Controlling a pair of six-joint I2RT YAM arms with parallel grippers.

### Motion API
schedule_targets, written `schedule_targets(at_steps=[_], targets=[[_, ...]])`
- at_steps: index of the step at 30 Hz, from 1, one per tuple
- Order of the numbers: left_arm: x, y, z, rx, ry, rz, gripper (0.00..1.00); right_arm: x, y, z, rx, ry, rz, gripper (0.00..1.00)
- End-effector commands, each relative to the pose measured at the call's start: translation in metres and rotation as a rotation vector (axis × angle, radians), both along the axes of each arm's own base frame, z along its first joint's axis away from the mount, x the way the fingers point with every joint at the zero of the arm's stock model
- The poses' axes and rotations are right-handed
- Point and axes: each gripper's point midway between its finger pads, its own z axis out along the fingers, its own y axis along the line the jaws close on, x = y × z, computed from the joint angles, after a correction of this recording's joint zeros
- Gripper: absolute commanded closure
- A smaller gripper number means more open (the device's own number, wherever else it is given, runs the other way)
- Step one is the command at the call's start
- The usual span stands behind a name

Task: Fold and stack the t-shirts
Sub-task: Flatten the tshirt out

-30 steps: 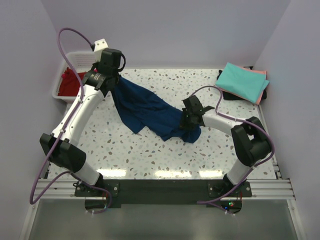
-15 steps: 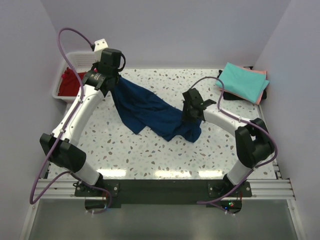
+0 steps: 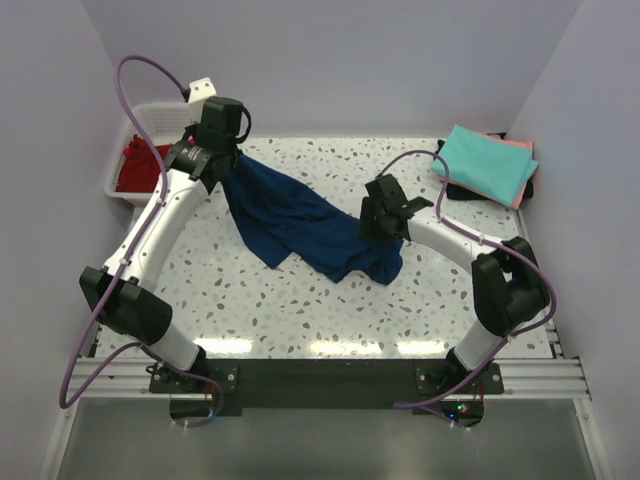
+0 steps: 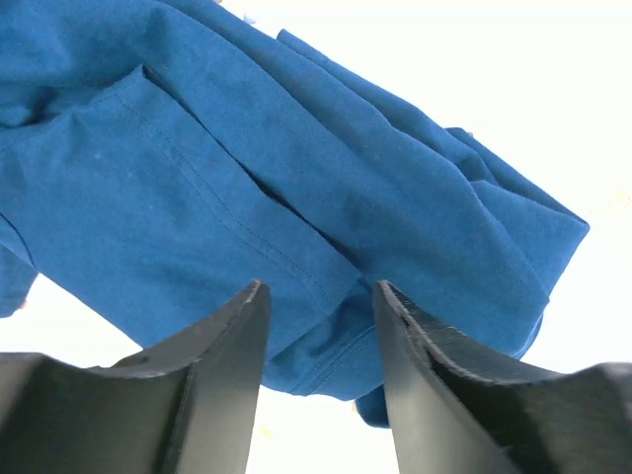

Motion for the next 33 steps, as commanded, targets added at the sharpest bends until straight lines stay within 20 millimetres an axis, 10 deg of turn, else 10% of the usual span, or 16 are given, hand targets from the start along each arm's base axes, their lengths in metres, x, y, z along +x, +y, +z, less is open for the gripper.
schedule_targets(at_steps=[1,22,33], targets=[[0.002,0.006,0.011,0.000,-0.028,0.012,1.00,0.002,0.002,0.006,0.022,-0.011,-0.004,0.47],[0.002,0.008,0.010,0.005,-0.024,0.018,1.00,-0.006,0.008,-0.033,0.072,0.102,-0.022,0.53],[0.002,0.010,0.010,0.004,-0.024,0.023,1.00,-0.002,0.007,-0.029,0.063,0.093,-0.029,0.83]])
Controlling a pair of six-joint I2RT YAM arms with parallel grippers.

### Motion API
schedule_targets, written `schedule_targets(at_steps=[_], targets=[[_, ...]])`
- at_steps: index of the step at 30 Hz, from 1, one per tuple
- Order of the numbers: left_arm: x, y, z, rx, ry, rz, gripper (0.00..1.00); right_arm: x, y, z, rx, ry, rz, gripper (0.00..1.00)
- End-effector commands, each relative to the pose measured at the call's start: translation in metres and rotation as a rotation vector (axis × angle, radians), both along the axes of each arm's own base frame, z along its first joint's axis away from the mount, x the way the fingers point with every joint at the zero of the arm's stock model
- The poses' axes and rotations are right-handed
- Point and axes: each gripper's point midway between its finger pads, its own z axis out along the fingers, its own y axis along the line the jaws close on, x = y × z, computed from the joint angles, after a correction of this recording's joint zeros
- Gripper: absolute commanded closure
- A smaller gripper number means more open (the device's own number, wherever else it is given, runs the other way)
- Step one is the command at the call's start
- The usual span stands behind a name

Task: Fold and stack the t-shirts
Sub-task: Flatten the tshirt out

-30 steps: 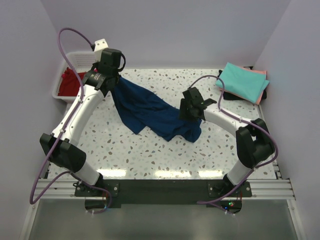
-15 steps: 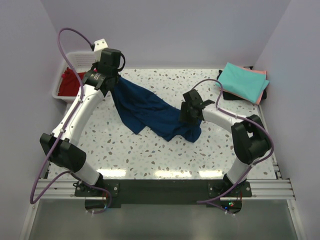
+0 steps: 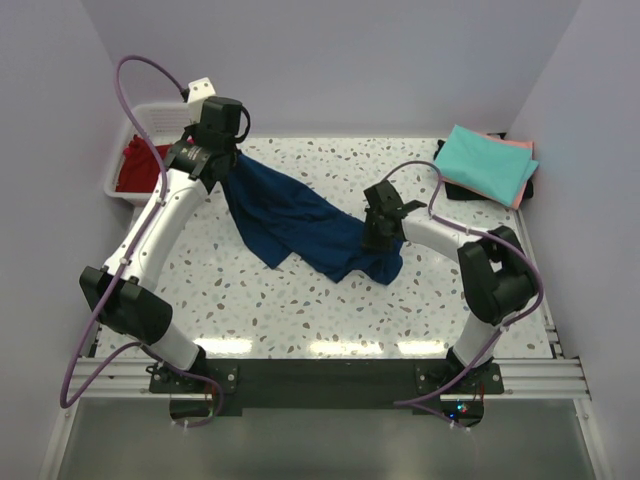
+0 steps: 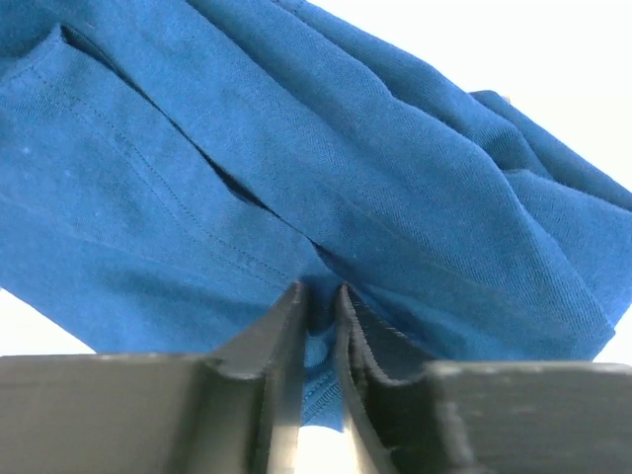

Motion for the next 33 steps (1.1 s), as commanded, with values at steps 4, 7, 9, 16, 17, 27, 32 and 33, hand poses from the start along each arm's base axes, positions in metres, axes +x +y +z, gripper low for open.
schedule_targets(at_steps=[4,7,9,16,17,27,32,33], targets=[[0.001,0.008,0.012,0.005,-0.029,0.019,1.00,0.014,-0.005,0.024,-0.024,-0.068,-0.023,0.98],[0.000,0.010,0.017,0.009,-0.039,0.021,1.00,0.023,-0.015,0.048,-0.069,-0.124,-0.040,1.00],[-0.001,0.012,0.025,0.011,-0.055,0.024,1.00,0.031,-0.025,0.071,-0.114,-0.176,-0.059,1.00],[-0.004,0.018,0.069,0.028,-0.138,0.021,1.00,0.055,-0.066,0.196,-0.285,-0.421,-0.086,1.00],[-0.005,0.018,0.075,0.029,-0.149,0.017,1.00,0.055,-0.074,0.215,-0.308,-0.454,-0.093,1.00],[-0.014,0.022,0.127,0.037,-0.247,-0.018,1.00,0.056,-0.143,0.405,-0.438,-0.842,-0.243,1.00],[-0.028,0.033,0.158,0.059,-0.305,0.011,1.00,0.037,-0.164,0.435,-0.465,-0.913,-0.323,1.00],[-0.032,0.036,0.163,0.064,-0.314,0.017,1.00,0.033,-0.168,0.437,-0.471,-0.919,-0.339,1.00]])
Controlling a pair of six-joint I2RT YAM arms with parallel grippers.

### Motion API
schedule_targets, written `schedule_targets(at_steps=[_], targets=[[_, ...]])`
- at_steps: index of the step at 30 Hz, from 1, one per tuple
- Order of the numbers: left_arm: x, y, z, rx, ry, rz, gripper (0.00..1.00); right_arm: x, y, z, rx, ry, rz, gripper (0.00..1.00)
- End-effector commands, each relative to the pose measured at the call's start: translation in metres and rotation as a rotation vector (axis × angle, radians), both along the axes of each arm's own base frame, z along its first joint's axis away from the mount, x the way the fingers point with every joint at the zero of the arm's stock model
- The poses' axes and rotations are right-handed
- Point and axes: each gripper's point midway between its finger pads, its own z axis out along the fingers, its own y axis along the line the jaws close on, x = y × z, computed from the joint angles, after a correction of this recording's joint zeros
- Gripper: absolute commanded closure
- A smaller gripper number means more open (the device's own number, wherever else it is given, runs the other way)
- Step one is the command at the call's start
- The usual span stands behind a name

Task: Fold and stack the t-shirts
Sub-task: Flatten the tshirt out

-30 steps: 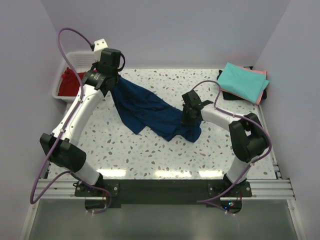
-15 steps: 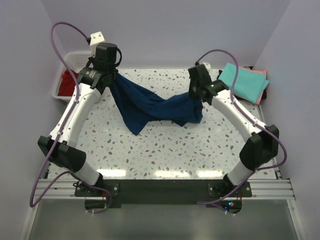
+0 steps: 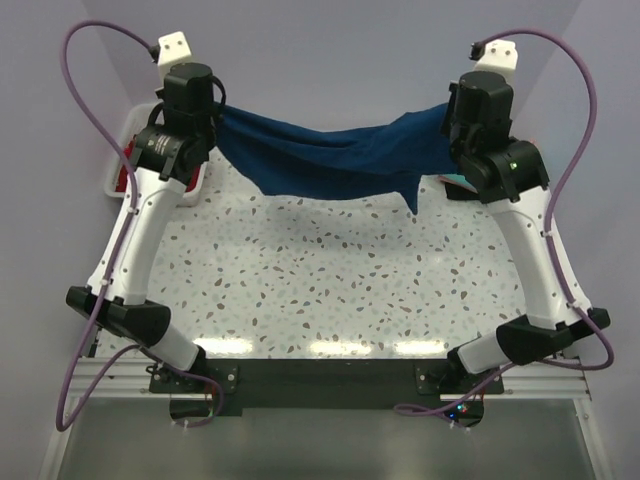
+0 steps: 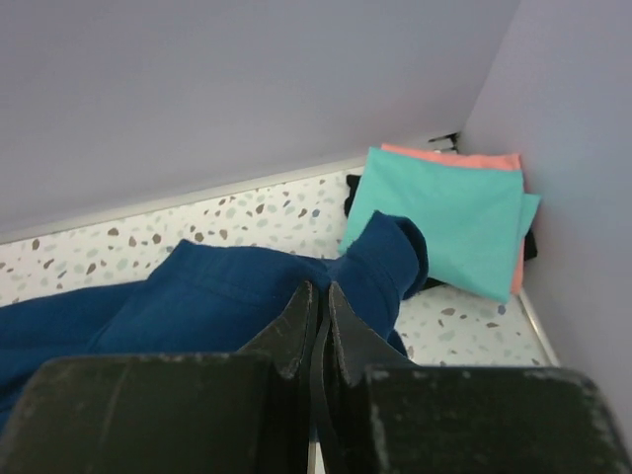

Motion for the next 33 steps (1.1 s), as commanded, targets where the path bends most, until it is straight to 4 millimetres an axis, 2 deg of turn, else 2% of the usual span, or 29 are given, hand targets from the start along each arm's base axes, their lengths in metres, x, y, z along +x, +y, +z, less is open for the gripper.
schedule_targets(at_steps=[1,2,4,5,7,9,10,12,13,14,15,16,17,18,19,20,21,22,25,26,28,29,30,32,33], targets=[[-0.033,0.030,0.061,0.020,-0.134,0.070,1.00,-0.032,-0.034,0.039,-0.038,-0.100,-0.099,1.00],[-0.041,0.034,0.069,0.017,-0.154,0.077,1.00,-0.037,-0.036,0.046,-0.028,-0.130,-0.098,1.00],[-0.051,0.039,0.078,0.019,-0.177,0.092,1.00,-0.044,-0.035,0.046,-0.032,-0.141,-0.068,1.00],[-0.060,0.043,0.085,0.011,-0.200,0.092,1.00,-0.056,-0.039,0.054,-0.019,-0.170,-0.058,1.00],[-0.066,0.042,0.088,0.006,-0.210,0.070,1.00,-0.063,-0.037,0.045,-0.007,-0.156,-0.029,0.99],[-0.074,0.041,0.091,-0.014,-0.222,0.056,1.00,-0.071,-0.035,0.028,0.018,-0.109,-0.011,0.97],[-0.074,0.038,0.084,-0.019,-0.200,0.033,1.00,-0.073,-0.033,0.018,0.026,-0.079,-0.004,0.97],[-0.074,0.033,0.073,-0.043,-0.173,0.016,1.00,-0.077,-0.026,-0.022,0.054,0.036,0.012,0.99],[-0.071,0.029,0.054,-0.038,-0.115,0.001,1.00,-0.078,-0.021,-0.039,0.065,0.083,0.026,0.99],[-0.071,0.026,0.042,-0.043,-0.087,-0.008,1.00,-0.081,-0.014,-0.062,0.079,0.155,0.060,1.00],[-0.069,0.023,0.029,-0.061,-0.060,-0.011,1.00,-0.084,-0.006,-0.099,0.110,0.242,0.067,1.00],[-0.066,0.015,-0.005,-0.058,0.025,-0.036,1.00,-0.087,0.000,-0.120,0.132,0.295,0.085,1.00],[-0.067,0.013,-0.019,-0.070,0.054,-0.042,1.00,-0.090,0.006,-0.141,0.155,0.340,0.102,1.00],[-0.067,0.010,-0.037,-0.094,0.087,-0.040,1.00,-0.097,0.018,-0.180,0.202,0.437,0.125,1.00],[-0.068,0.006,-0.072,-0.093,0.165,-0.048,1.00,-0.102,0.021,-0.198,0.224,0.477,0.127,1.00],[-0.071,0.006,-0.085,-0.104,0.186,-0.044,1.00,-0.102,0.027,-0.213,0.247,0.503,0.139,1.00],[-0.072,0.004,-0.101,-0.113,0.212,-0.040,1.00,-0.110,0.030,-0.240,0.266,0.565,0.134,1.00],[-0.074,0.005,-0.125,-0.107,0.257,-0.029,1.00,-0.110,0.032,-0.254,0.271,0.593,0.133,1.00],[-0.069,0.006,-0.155,-0.094,0.301,-0.001,1.00,-0.103,0.036,-0.284,0.255,0.644,0.122,1.00],[-0.065,0.006,-0.165,-0.086,0.321,0.008,1.00,-0.097,0.038,-0.288,0.249,0.640,0.123,1.00],[-0.058,0.004,-0.175,-0.082,0.329,0.015,1.00,-0.089,0.039,-0.297,0.224,0.658,0.123,1.00],[-0.054,0.002,-0.185,-0.077,0.355,0.017,1.00,-0.083,0.042,-0.309,0.215,0.689,0.123,1.00],[-0.053,0.000,-0.190,-0.084,0.364,0.015,1.00,-0.080,0.045,-0.310,0.212,0.699,0.135,1.00],[-0.050,-0.004,-0.203,-0.090,0.393,0.009,1.00,-0.079,0.051,-0.319,0.222,0.743,0.148,1.00],[-0.049,-0.005,-0.207,-0.091,0.401,0.007,1.00,-0.080,0.054,-0.321,0.225,0.752,0.162,0.84]])
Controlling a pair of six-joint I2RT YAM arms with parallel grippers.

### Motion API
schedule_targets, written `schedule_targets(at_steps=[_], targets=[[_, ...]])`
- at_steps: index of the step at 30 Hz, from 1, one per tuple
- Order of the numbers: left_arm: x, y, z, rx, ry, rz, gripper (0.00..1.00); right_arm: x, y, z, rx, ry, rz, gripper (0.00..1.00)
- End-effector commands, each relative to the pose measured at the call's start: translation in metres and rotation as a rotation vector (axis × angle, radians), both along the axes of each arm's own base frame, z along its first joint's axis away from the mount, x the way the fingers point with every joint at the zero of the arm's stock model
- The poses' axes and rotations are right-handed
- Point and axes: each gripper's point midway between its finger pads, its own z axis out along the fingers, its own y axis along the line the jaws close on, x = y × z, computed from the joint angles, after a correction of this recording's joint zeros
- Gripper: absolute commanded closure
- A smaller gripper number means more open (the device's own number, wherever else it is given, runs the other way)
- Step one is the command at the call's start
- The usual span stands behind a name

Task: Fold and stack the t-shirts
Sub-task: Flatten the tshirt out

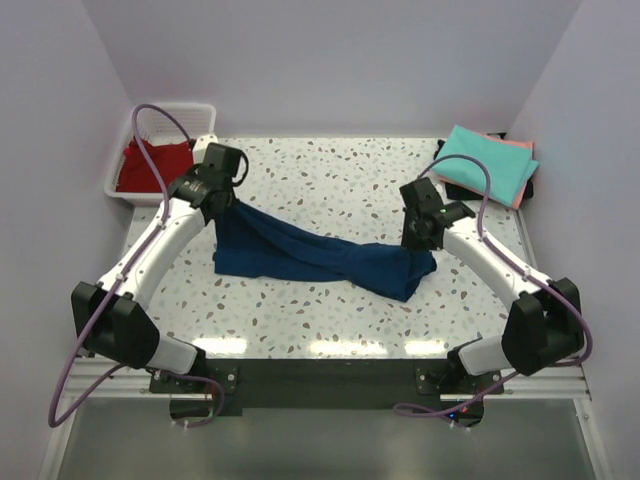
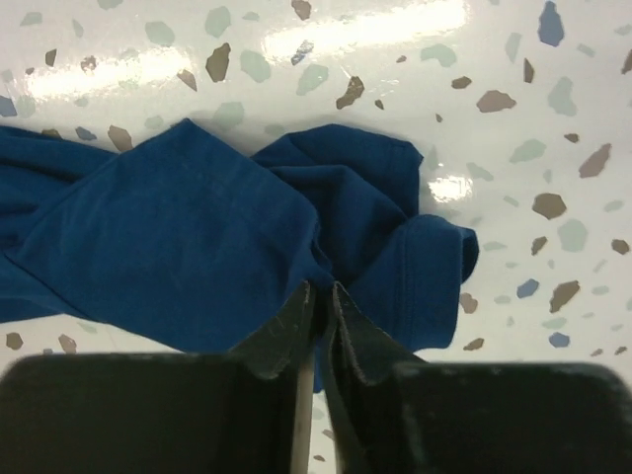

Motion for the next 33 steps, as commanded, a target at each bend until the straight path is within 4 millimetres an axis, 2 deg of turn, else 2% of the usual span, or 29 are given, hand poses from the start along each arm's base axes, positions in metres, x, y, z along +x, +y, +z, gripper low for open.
schedule_targets(at_steps=[1,4,7,12,19,23,27,29,33], targets=[[0.017,-0.007,-0.005,-0.057,-0.053,0.025,1.00,0.021,0.021,0.005,0.079,-0.033,0.022,0.79],[0.016,-0.010,-0.019,-0.063,-0.028,0.015,1.00,0.018,0.025,0.001,0.101,-0.020,0.036,0.64],[0.017,-0.010,-0.028,-0.056,-0.005,0.014,1.00,0.018,0.026,-0.003,0.099,-0.011,0.042,0.62],[0.022,-0.013,-0.036,-0.052,0.013,0.005,1.00,0.025,0.027,-0.009,0.085,-0.002,0.041,0.63],[0.027,-0.017,-0.042,-0.058,0.026,-0.004,1.00,0.035,0.009,-0.005,-0.010,-0.041,-0.006,0.64],[0.027,-0.018,-0.044,-0.060,0.032,-0.008,1.00,0.042,-0.006,0.003,-0.087,-0.084,-0.061,0.64],[0.028,-0.018,-0.044,-0.064,0.028,-0.006,1.00,0.045,-0.009,0.019,-0.087,-0.130,-0.063,0.64],[0.028,-0.018,-0.044,-0.065,0.029,-0.005,1.00,0.046,-0.009,0.019,-0.090,-0.135,-0.061,0.64],[0.027,-0.019,-0.044,-0.066,0.031,-0.005,1.00,0.044,-0.005,0.006,-0.089,-0.088,-0.042,0.68]])
